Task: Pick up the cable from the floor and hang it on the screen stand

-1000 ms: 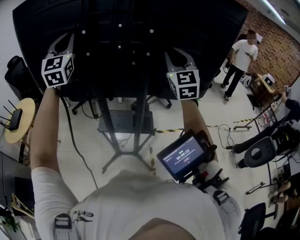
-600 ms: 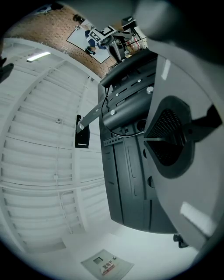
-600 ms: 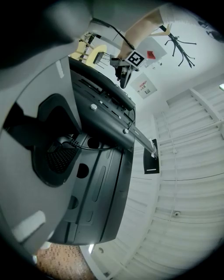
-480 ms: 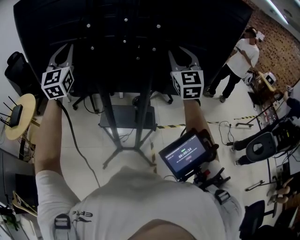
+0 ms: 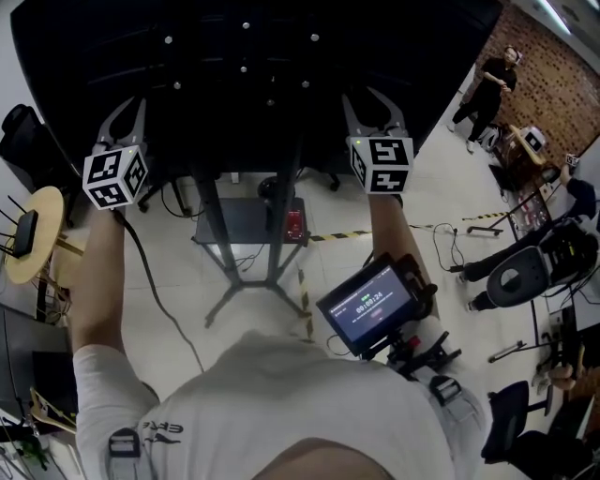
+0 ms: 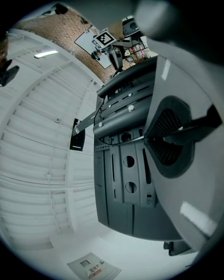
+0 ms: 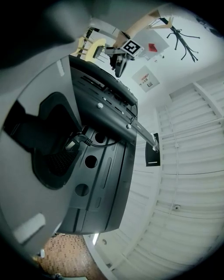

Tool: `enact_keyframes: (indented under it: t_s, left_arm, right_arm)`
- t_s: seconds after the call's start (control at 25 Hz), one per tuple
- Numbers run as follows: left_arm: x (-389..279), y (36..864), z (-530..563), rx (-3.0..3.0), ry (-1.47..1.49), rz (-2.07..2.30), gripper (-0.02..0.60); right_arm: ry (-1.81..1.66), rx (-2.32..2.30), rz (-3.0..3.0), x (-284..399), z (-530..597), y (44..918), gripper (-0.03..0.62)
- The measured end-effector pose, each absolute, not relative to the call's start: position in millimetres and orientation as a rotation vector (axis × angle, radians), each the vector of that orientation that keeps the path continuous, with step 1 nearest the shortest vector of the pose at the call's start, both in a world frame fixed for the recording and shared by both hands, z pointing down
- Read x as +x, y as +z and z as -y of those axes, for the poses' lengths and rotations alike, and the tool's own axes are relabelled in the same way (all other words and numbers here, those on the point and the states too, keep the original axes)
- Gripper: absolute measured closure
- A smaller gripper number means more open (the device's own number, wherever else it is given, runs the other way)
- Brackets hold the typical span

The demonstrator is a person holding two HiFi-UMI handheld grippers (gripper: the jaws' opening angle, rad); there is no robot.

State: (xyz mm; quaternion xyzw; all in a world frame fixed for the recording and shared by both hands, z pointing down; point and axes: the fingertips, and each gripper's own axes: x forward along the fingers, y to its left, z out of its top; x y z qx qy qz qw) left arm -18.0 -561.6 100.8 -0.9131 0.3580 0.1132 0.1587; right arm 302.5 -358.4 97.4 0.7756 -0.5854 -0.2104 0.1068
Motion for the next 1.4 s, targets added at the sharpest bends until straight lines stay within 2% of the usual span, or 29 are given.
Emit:
enact_keyframes:
  t_s: [0.52, 0.96, 1.4]
  left_arm:
    - [-16, 122, 526, -2.588, 0.336, -1.114, 0.563]
    - [37, 137, 399, -2.524, 0.326, -1.252, 0.563]
    - [-10, 167, 298, -2.448, 0.27, -1.493, 0.563]
  right_arm:
    - [-0.562, 2.255, 1.898, 299, 364, 125, 0.452]
    - [-0.538, 2.043, 2.242, 281, 311, 136, 0.494]
    - [-0.483, 1.811, 2.496, 222, 259, 157, 0.544]
